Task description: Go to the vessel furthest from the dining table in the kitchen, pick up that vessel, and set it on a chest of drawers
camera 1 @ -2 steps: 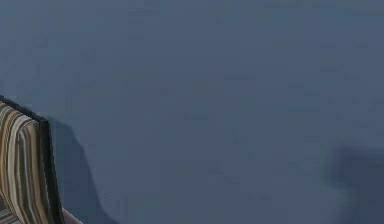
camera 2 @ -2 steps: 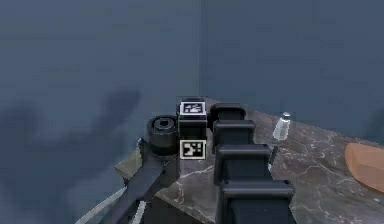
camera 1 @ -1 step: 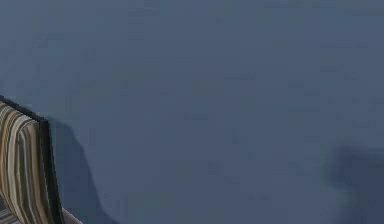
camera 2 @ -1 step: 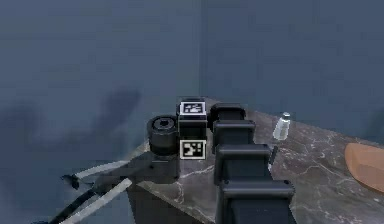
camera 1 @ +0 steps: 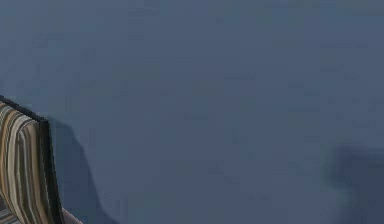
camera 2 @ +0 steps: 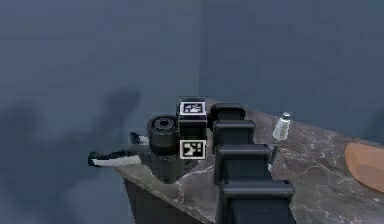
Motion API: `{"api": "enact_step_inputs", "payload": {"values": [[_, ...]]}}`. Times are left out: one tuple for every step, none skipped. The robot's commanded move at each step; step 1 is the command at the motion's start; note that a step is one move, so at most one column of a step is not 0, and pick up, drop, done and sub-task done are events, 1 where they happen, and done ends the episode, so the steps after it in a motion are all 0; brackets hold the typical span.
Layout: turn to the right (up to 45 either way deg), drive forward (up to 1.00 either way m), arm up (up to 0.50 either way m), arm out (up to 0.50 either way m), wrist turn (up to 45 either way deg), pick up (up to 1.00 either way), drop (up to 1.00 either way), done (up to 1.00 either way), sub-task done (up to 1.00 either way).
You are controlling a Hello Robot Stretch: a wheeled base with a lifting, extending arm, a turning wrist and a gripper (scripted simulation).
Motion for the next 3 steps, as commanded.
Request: {"api": "enact_step_inputs", "payload": {"values": [[0.0, 0.0, 0.0, 0.0, 30.0, 0.0, 0.0, 0.0, 0.0], [0.0, 0.0, -0.16, 0.0, 0.0, 0.0, 0.0, 0.0, 0.0], [0.0, 0.0, 0.0, 0.0, 0.0, 1.0, 0.0, 0.0, 0.0]]}}
